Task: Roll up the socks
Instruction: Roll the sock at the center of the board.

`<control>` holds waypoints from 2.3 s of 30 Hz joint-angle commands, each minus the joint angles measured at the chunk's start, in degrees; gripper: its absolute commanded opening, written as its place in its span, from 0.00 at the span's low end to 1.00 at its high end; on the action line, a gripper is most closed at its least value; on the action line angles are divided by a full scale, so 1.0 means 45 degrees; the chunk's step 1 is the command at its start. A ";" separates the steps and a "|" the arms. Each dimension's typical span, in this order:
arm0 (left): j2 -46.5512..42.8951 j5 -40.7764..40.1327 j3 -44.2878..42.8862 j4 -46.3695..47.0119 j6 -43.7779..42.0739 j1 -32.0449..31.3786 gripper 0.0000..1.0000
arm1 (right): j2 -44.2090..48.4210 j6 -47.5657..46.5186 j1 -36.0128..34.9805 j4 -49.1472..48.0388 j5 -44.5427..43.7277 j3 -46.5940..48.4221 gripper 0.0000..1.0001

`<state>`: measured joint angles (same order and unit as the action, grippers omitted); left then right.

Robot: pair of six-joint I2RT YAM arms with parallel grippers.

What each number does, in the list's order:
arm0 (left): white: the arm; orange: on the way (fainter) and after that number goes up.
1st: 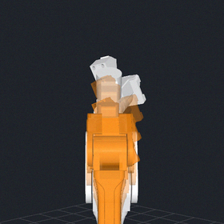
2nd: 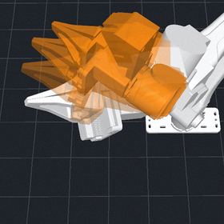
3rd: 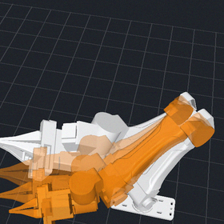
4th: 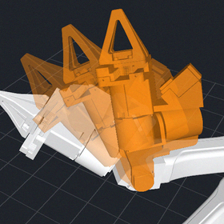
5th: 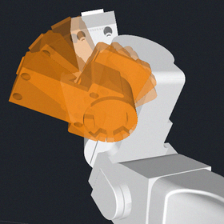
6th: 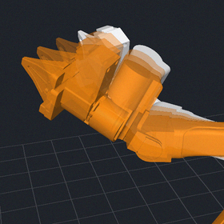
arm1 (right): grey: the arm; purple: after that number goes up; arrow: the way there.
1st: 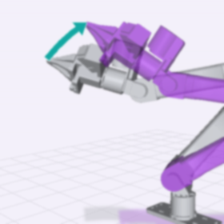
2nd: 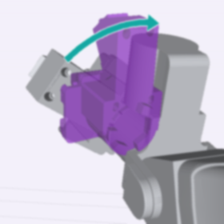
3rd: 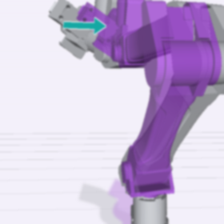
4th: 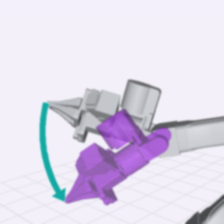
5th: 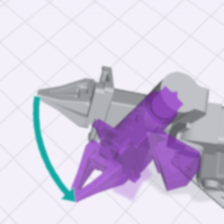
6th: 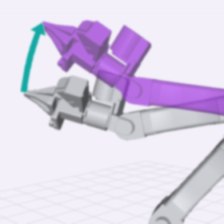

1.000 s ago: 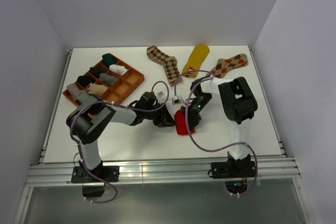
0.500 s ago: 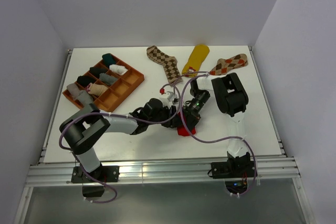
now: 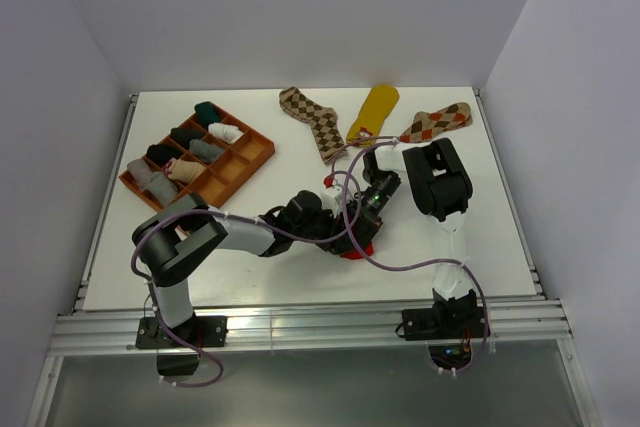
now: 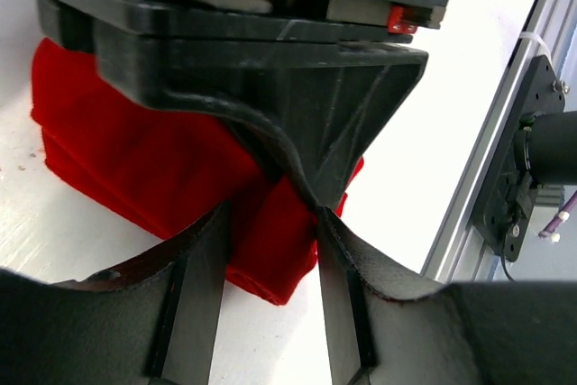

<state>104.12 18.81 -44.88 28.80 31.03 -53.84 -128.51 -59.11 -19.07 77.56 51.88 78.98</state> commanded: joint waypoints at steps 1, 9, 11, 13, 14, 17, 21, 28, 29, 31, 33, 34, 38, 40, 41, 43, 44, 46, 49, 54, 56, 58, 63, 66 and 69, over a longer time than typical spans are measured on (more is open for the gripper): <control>0.0047 0.0508 -0.0300 0.0163 -0.0430 -0.0124 0.47 | -0.0193 0.0147 0.0136 -0.0711 -0.0805 0.0281 0.27; 0.0827 0.0703 -0.0572 -0.0441 -0.0099 -0.0124 0.06 | 0.0430 0.1121 0.0156 -0.1918 -0.1000 -0.0069 0.31; 0.1119 0.0703 -0.0612 -0.0462 0.0174 -0.0124 0.00 | 0.1266 0.1397 0.0156 -0.2487 -0.1196 -0.0596 0.39; 0.1354 0.0937 -0.0553 -0.0326 0.0389 -0.0086 0.00 | 0.1894 0.1591 0.0156 -0.3073 -0.1293 -0.1122 0.44; 0.1452 0.0938 -0.0534 -0.0325 0.0700 -0.0047 0.00 | 0.2323 0.1670 0.0175 -0.3288 -0.1294 -0.1299 0.49; 0.1668 0.1308 -0.0378 -0.0131 0.1209 0.0110 0.00 | 0.4177 0.1981 0.0253 -0.4069 -0.1294 -0.2236 0.53; 0.1980 0.2650 0.0148 0.0725 0.1834 0.0519 0.00 | 0.7082 0.2841 0.0565 -0.5962 -0.1937 -0.3544 0.54; 0.2565 0.4042 0.0443 0.1200 0.3356 0.1612 0.00 | 1.0640 0.3566 0.0586 -0.8834 -0.3461 -0.6416 0.55; 0.2605 0.4120 0.0365 0.0966 0.3456 0.1672 0.00 | 1.0976 0.3488 0.0585 -0.9243 -0.3481 -0.6708 0.56; 0.2722 0.4471 0.0053 0.0654 0.3845 0.1828 0.00 | 1.2066 0.3371 0.0566 -0.9752 -0.3598 -0.7565 0.58; 0.2800 0.4706 -0.0471 -0.0438 0.3945 0.1926 0.00 | 1.2831 0.2903 0.0508 -1.0339 -0.3715 -0.8173 0.59; 0.2955 0.4804 -0.0707 -0.1003 0.3945 0.2004 0.00 | 1.3125 0.2766 0.0469 -1.0534 -0.3832 -0.8717 0.59; 0.3464 0.5232 -0.1645 -0.2821 0.4646 0.2102 0.00 | 1.4589 0.2238 -0.0251 -1.1432 -0.4262 -0.9776 0.62; 0.3892 0.5273 -0.2172 -0.3739 0.4726 0.2102 0.00 | 1.4865 0.2354 -0.0701 -1.1765 -0.4747 -1.0206 0.63; 0.4010 0.5332 -0.2561 -0.4110 0.4746 0.2122 0.00 | 1.4943 0.2432 -0.1361 -1.2153 -0.5002 -1.0323 0.63; 0.4245 0.5293 -0.2895 -0.5010 0.4766 0.2141 0.00 | 1.5139 0.2686 -0.2203 -1.2624 -0.6036 -1.0850 0.63; 0.4285 0.5351 -0.3187 -0.5206 0.4746 0.2161 0.00 | 1.5178 0.2745 -0.2652 -1.3109 -0.6369 -1.1007 0.63; 0.4460 0.5312 -0.3462 -0.5948 0.4610 0.2161 0.00 | 1.5217 0.2862 -0.3786 -1.3522 -0.6742 -1.1417 0.63; 0.4656 0.5469 -0.3775 -0.6320 0.4570 0.2180 0.00 | 1.4966 0.2766 -0.4608 -1.4148 -0.7347 -1.1691 0.62; 0.4813 0.5644 -0.3971 -0.6360 0.4512 0.2239 0.00 | 1.4164 0.2687 -0.5058 -1.4852 -0.7952 -1.1809 0.57; 0.4774 0.5761 -0.3933 -0.6360 0.4492 0.2258 0.00 | 1.3600 0.2726 -0.5117 -1.5221 -0.8129 -1.1790 0.53; 0.4676 0.5782 -0.3893 -0.6360 0.4512 0.2258 0.00 | 1.3266 0.2726 -0.5118 -1.5379 -0.8247 -1.1789 0.46; 0.4423 0.5723 -0.3835 -0.6360 0.4414 0.2317 0.01 | 1.2620 0.2979 -0.5098 -1.5225 -0.8229 -1.1497 0.27; 0.3859 0.5178 -0.3446 -0.5722 0.4704 0.2395 0.13 | 1.2523 0.2980 -0.4787 -1.4153 -0.7449 -1.0912 0.20; 0.2942 0.4301 -0.2489 -0.4064 0.5213 0.2493 0.27 | 1.1882 0.2591 -0.3814 -1.2435 -0.5926 -0.9859 0.20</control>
<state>119.79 48.14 -60.75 9.91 54.94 -42.76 -71.72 -46.35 -40.38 14.04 19.86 29.85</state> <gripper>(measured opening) 0.231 0.346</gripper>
